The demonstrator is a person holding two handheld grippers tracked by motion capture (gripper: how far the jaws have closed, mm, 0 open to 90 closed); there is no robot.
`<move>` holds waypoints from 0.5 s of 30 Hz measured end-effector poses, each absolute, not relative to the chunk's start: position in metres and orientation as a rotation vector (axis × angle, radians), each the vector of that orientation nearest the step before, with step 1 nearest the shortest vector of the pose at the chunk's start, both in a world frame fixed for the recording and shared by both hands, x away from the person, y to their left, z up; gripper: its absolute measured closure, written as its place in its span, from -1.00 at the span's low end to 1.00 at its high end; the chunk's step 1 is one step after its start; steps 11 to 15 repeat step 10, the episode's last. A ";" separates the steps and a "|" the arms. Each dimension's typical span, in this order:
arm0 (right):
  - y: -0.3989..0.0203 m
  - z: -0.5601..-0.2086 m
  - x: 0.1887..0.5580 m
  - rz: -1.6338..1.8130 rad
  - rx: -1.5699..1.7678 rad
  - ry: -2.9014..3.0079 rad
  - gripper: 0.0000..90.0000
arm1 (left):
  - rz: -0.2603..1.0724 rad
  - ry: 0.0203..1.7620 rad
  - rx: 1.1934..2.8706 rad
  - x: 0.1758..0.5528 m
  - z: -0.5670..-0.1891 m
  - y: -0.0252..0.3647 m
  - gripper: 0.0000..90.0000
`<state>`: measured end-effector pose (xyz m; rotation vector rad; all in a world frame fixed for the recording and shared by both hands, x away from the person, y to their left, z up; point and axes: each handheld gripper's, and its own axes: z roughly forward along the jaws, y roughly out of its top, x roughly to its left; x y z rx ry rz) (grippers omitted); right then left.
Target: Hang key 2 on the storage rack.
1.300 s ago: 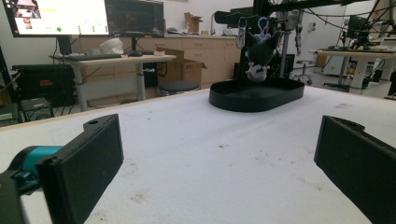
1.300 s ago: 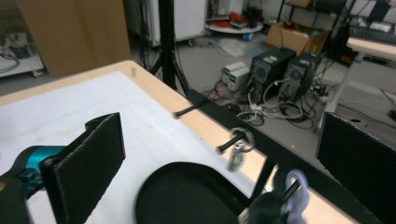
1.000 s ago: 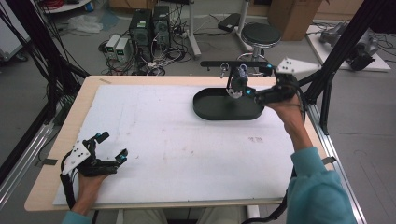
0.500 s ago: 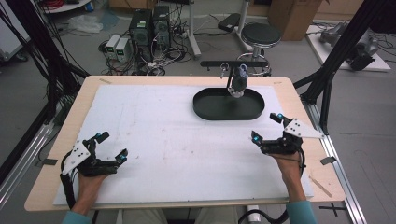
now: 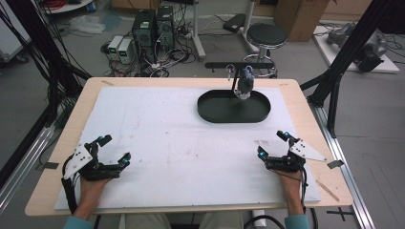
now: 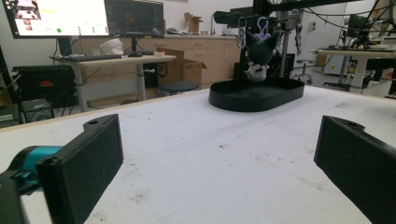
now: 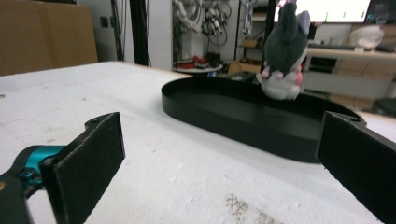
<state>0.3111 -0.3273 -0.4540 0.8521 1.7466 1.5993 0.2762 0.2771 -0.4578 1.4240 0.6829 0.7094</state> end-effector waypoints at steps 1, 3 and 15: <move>-0.328 -0.454 0.310 1.601 0.847 1.742 -0.99 | 0.710 0.683 1.424 0.276 -0.458 0.277 -0.96; -0.327 -0.455 0.309 1.602 0.844 1.737 -0.99 | 0.711 0.683 1.422 0.276 -0.458 0.277 -0.96; -0.327 -0.456 0.306 1.595 0.823 1.719 -0.99 | 0.720 0.683 1.418 0.275 -0.458 0.277 -0.96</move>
